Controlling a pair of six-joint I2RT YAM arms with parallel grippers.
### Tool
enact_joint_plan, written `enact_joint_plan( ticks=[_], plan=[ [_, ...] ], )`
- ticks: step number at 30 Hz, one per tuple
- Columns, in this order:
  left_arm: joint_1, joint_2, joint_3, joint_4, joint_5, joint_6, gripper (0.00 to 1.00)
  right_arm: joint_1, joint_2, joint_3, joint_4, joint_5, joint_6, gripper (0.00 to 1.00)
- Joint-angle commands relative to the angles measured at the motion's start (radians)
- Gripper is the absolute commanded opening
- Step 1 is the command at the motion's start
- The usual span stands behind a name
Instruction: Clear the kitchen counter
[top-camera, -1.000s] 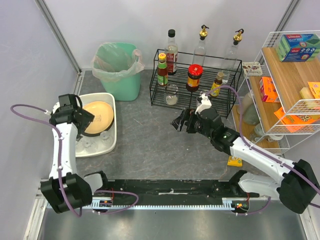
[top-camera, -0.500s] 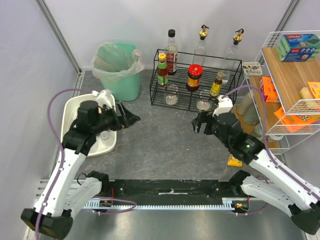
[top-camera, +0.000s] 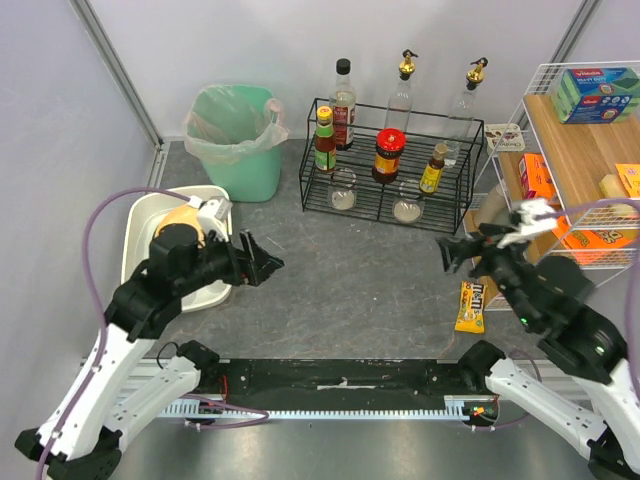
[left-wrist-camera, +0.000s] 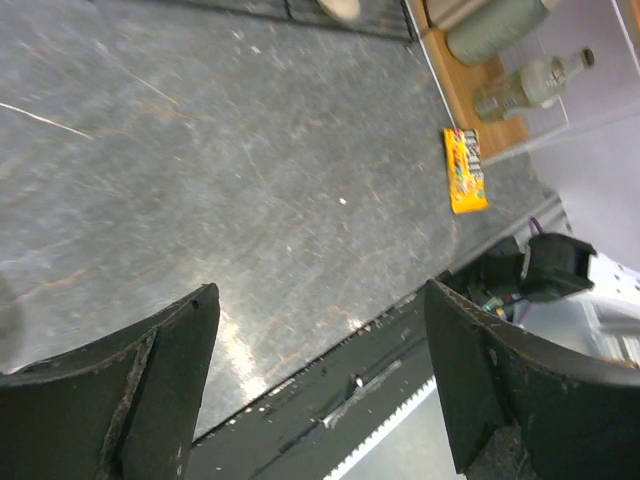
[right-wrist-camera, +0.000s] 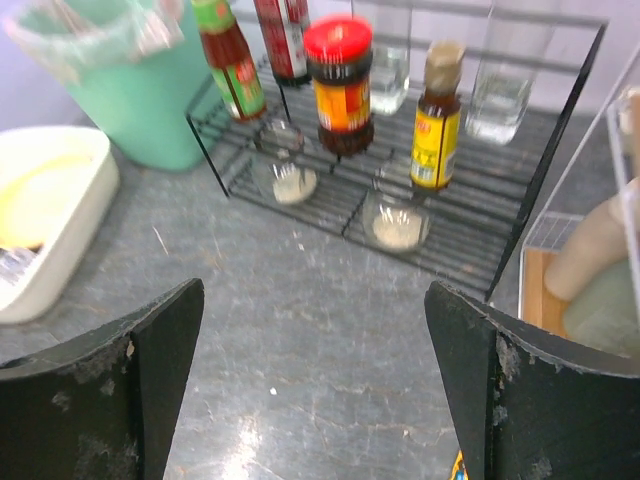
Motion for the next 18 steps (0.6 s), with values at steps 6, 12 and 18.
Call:
enact_joint_plan(
  ticks=[6,12,18],
  plan=[
    [-0.002,-0.148,0.151,-0.22,-0.199,0.156,0.88,0.002,-0.12,0.198,-0.108,-0.138,-0.131,0.98],
    [0.0,-0.249,0.191,-0.294,-0.234,0.184,0.9,0.002,-0.152,0.274,-0.125,-0.187,-0.139,0.98],
    [0.0,-0.269,0.234,-0.357,-0.293,0.178,0.95,0.0,-0.15,0.301,-0.11,-0.221,-0.135,0.98]
  ],
)
